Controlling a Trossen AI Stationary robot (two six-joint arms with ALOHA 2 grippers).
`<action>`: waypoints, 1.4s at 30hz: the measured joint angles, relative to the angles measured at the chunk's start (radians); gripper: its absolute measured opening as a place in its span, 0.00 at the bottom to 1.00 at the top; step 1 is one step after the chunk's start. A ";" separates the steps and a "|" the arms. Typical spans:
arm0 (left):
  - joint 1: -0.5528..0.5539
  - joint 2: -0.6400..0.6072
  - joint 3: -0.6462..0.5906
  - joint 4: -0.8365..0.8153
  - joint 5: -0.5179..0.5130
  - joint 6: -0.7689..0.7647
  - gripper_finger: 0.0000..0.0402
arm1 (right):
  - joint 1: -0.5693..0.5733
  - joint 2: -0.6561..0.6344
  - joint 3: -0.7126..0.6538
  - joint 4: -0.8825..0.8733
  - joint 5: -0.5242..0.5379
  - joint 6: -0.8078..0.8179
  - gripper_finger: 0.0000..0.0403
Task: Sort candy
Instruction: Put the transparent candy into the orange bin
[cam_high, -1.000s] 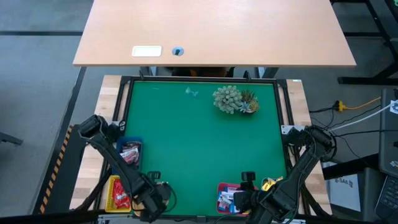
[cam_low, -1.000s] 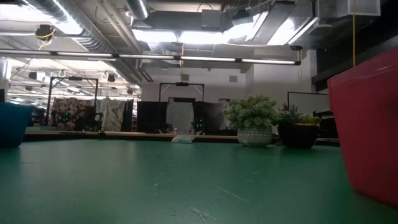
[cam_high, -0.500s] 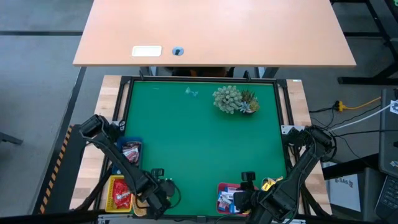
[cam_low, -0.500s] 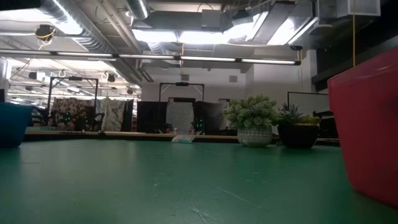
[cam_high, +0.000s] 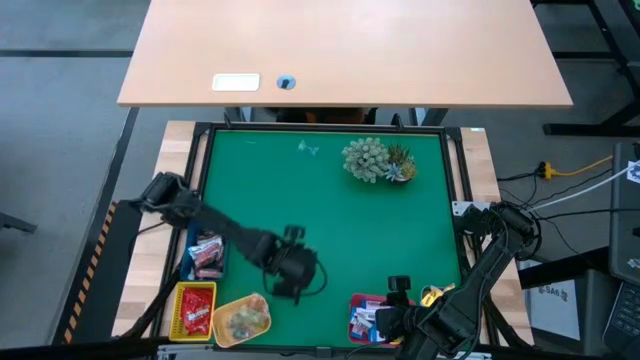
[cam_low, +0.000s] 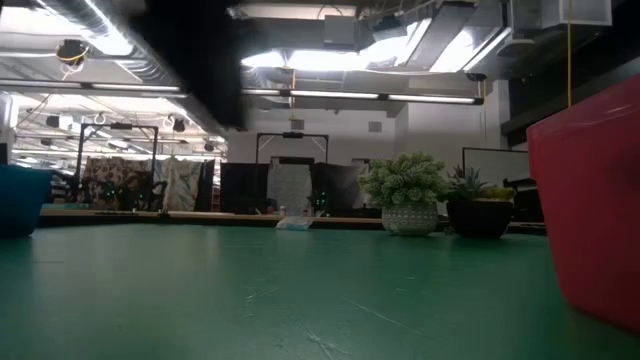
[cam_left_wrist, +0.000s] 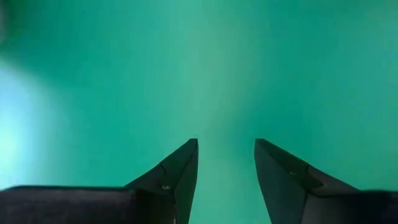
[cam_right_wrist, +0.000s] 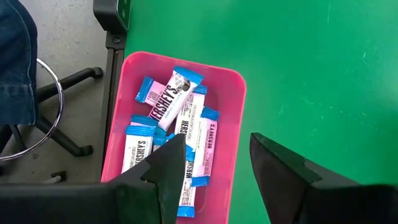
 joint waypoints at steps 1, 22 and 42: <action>0.025 0.000 0.000 0.023 -0.049 0.069 0.36 | 0.000 0.000 0.000 0.000 0.000 0.000 0.45; 0.703 0.005 0.000 0.273 -0.142 0.472 0.47 | 0.000 0.000 0.000 0.000 0.000 0.002 0.45; 1.046 0.151 0.000 0.432 0.268 0.371 0.47 | 0.000 0.000 -0.001 0.013 0.001 0.002 0.45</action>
